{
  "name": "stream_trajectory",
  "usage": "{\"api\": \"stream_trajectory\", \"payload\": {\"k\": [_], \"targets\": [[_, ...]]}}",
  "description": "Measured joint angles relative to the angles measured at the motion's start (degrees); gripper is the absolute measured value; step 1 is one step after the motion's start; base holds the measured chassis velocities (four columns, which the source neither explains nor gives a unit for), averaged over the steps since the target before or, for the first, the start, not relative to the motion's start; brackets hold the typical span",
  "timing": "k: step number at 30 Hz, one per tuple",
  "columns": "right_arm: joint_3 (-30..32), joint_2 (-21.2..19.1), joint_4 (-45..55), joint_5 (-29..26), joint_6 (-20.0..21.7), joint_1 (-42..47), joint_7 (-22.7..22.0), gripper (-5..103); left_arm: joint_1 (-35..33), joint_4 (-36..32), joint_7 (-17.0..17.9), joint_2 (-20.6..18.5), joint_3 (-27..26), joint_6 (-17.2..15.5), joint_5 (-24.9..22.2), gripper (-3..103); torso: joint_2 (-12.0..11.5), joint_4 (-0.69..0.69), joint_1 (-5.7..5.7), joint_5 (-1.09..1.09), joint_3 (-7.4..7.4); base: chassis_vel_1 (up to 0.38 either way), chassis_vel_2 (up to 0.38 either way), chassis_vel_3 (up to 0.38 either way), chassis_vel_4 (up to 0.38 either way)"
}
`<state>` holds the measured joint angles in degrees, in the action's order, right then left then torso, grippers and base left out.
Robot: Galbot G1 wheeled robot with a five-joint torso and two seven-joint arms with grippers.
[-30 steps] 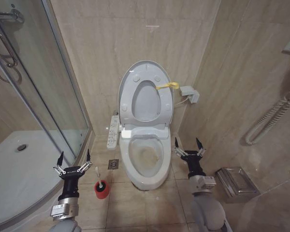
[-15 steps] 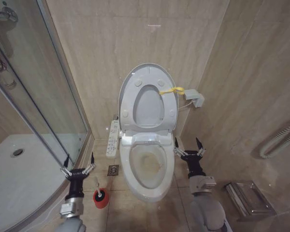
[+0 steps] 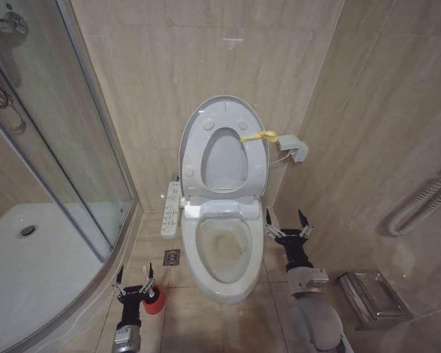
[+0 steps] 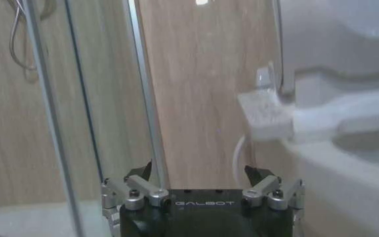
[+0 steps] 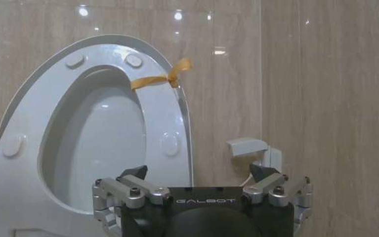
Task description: Open the toilet lid, clean the toilet bowl with a toilet brush, close the toilet lid, and flush.
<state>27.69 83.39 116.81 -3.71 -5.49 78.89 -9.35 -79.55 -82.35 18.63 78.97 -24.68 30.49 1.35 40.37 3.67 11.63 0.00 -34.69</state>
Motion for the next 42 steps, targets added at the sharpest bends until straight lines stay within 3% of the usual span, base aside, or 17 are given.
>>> {"api": "stream_trajectory", "payload": {"k": [9, 16, 25, 32, 38, 39, 42], "targets": [[0.0, 0.0, 0.0, 0.0, 0.0, 0.0, 0.0, 100, 3.3, 10.0, -0.3, 0.0, -0.2, 2.9, -0.3, 94, 0.0, -0.01, 0.00, 0.00, 0.00, 0.000, 0.000, 0.000, 0.000], [0.0, 0.0, 0.0, 0.0, 0.0, 0.0, 0.0, 100, 8.6, 17.5, -3.9, -0.5, 1.0, 4.1, -3.0, 94, 0.0, 0.00, 0.00, 0.00, 0.00, 0.000, 0.000, 0.000, 0.000], [0.0, 0.0, 0.0, 0.0, 0.0, 0.0, 0.0, 100, 12.8, 21.6, -9.3, -0.3, 2.2, 4.8, -5.4, 94, 0.0, 0.00, 0.00, 0.00, 0.00, 0.000, 0.000, 0.000, 0.000], [0.0, 0.0, 0.0, 0.0, 0.0, 0.0, 0.0, 100, 13.1, 22.2, -10.1, 0.0, 2.0, 4.9, -5.5, 93, 0.0, 0.00, 0.00, 0.00, 0.00, 0.000, 0.000, 0.000, 0.000], [0.0, 0.0, 0.0, 0.0, 0.0, 0.0, 0.0, 100, 13.8, 24.1, -13.5, -0.3, 0.9, 6.3, -5.5, 93, 0.0, -0.01, 0.00, 0.00, 0.00, 0.000, 0.000, 0.000, 0.000], [0.0, 0.0, 0.0, 0.0, 0.0, 0.0, 0.0, 100, 14.0, 24.6, -14.3, -0.3, 0.6, 6.7, -5.4, 66, 0.0, 0.00, 0.00, 0.00, 0.00, 0.000, 0.000, 0.000, 0.000], [0.0, 0.0, 0.0, 0.0, 0.0, 0.0, 0.0, 100, 14.5, 25.4, -15.1, -0.4, 0.3, 7.3, -5.4, 66, 0.0, 0.00, 0.00, 0.00, 0.00, 0.000, 0.000, 0.000, 0.000]]}}
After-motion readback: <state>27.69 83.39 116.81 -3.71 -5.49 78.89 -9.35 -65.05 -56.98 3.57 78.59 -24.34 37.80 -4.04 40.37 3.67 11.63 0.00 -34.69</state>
